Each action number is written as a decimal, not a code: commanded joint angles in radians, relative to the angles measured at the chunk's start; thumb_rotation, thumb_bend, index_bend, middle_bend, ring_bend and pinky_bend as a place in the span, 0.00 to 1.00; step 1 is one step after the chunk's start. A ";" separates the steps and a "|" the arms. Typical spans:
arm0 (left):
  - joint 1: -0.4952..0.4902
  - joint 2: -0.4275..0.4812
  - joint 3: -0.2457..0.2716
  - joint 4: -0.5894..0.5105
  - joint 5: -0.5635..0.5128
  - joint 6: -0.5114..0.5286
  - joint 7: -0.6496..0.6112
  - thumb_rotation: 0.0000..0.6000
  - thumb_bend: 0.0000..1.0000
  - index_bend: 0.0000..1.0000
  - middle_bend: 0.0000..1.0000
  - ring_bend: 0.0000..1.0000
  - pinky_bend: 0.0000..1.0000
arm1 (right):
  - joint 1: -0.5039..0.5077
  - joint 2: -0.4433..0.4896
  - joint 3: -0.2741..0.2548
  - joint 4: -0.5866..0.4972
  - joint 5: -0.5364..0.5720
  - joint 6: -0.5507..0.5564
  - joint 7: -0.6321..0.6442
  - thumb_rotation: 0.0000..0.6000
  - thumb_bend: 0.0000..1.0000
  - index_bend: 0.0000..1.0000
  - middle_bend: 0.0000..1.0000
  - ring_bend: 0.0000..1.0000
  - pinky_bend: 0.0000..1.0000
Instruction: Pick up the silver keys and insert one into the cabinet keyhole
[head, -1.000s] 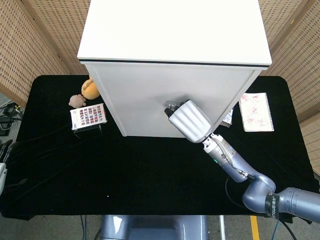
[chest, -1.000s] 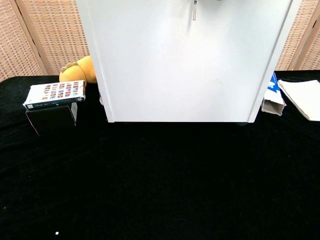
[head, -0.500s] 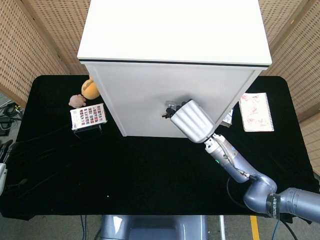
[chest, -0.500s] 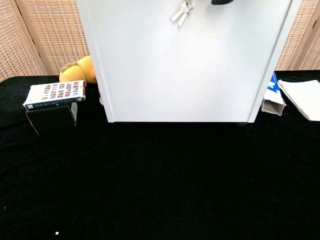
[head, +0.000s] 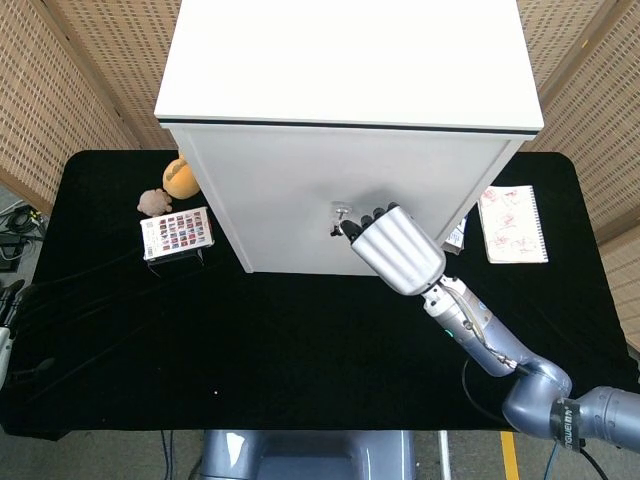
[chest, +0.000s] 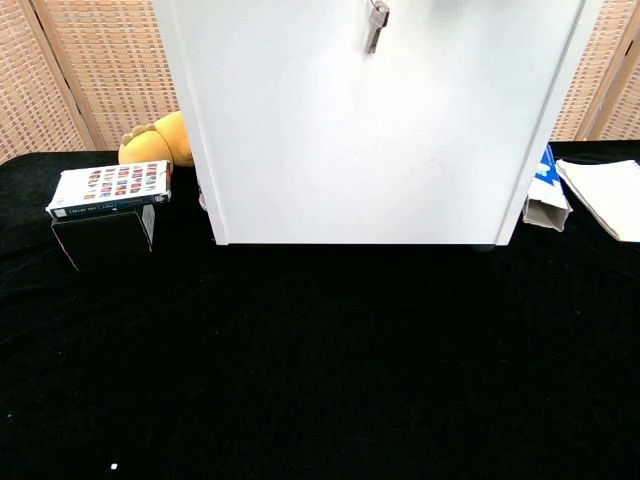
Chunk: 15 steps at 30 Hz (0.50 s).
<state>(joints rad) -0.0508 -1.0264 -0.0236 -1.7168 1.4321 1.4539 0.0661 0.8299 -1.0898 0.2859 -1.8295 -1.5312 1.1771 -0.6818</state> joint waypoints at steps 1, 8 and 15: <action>0.004 0.006 0.003 -0.002 0.011 0.009 -0.012 1.00 0.00 0.00 0.00 0.00 0.00 | -0.072 0.067 -0.049 -0.014 -0.094 0.077 0.085 1.00 0.34 0.57 0.88 0.87 1.00; 0.012 0.015 0.011 -0.004 0.039 0.026 -0.035 1.00 0.00 0.00 0.00 0.00 0.00 | -0.210 0.140 -0.132 0.098 -0.221 0.245 0.252 1.00 0.24 0.43 0.69 0.74 0.97; 0.024 0.022 0.018 -0.011 0.067 0.053 -0.044 1.00 0.00 0.00 0.00 0.00 0.00 | -0.377 0.129 -0.194 0.268 -0.230 0.449 0.473 1.00 0.01 0.17 0.45 0.51 0.54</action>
<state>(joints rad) -0.0284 -1.0052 -0.0063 -1.7271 1.4974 1.5055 0.0224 0.5186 -0.9562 0.1241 -1.6263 -1.7574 1.5629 -0.2817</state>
